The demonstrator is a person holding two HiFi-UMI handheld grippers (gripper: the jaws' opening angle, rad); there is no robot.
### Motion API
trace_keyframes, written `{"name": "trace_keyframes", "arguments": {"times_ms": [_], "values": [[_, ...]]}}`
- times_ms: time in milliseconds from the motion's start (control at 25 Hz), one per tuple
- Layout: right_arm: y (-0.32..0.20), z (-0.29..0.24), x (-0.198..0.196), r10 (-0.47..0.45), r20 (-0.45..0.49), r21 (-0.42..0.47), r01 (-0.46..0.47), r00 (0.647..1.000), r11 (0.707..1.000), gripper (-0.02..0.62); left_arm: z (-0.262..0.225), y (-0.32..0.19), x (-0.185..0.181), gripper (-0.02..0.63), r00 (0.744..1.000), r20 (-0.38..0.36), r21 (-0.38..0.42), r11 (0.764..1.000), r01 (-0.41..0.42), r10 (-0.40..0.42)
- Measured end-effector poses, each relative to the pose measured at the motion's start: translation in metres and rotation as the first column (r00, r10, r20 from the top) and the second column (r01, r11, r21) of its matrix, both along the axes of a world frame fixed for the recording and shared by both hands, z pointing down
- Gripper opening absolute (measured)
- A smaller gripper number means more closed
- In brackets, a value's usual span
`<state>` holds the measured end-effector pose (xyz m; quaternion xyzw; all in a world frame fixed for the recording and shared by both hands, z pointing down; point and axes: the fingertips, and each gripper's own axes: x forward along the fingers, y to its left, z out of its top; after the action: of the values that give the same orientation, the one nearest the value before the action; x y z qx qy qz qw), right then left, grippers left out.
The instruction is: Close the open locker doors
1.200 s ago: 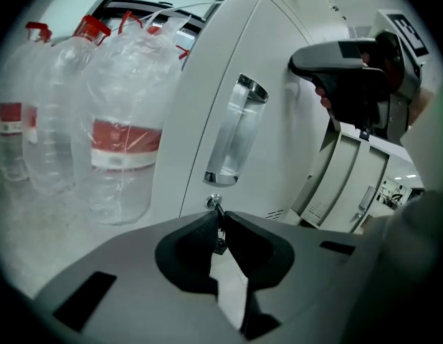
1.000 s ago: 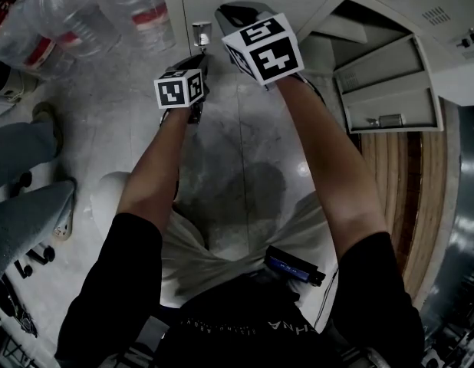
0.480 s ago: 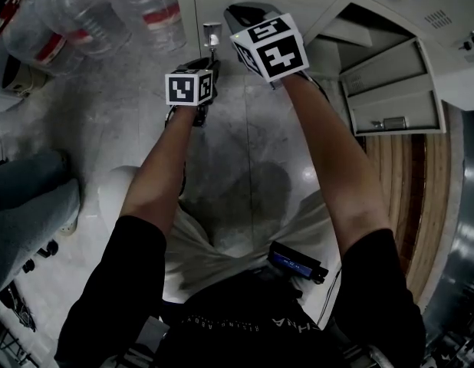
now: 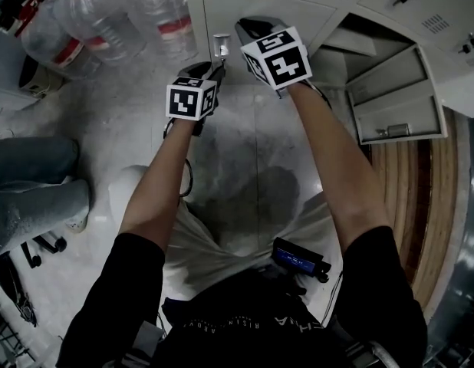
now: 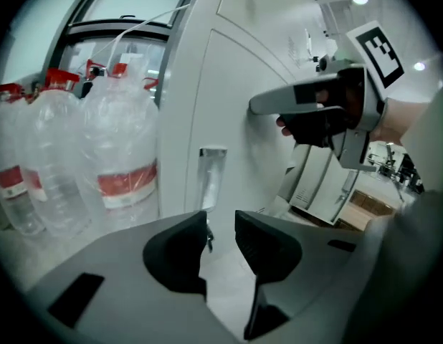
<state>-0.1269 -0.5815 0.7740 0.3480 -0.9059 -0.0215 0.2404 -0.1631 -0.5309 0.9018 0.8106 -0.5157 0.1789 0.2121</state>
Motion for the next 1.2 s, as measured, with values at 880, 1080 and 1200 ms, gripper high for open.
{"name": "trace_keyframes", "arguments": {"times_ms": [880,1080,1200], "values": [[0.158,-0.276,0.164,0.013,-0.061,-0.313,-0.031,0.998,0.949,0.044,-0.411,0.142,0.088,0.020,0.872,0.268,-0.012,0.906,-0.422,0.410],[0.203,-0.412,0.196,0.066,0.018,-0.336,-0.056,0.998,0.940,0.044,-0.542,0.187,0.115,0.020,0.900,0.216,-0.017,0.923,-0.385,0.379],[0.245,-0.479,0.217,0.074,0.047,-0.340,-0.054,0.996,0.939,0.044,-0.602,0.232,0.142,0.020,0.907,0.190,-0.023,0.925,-0.378,0.376]]}}
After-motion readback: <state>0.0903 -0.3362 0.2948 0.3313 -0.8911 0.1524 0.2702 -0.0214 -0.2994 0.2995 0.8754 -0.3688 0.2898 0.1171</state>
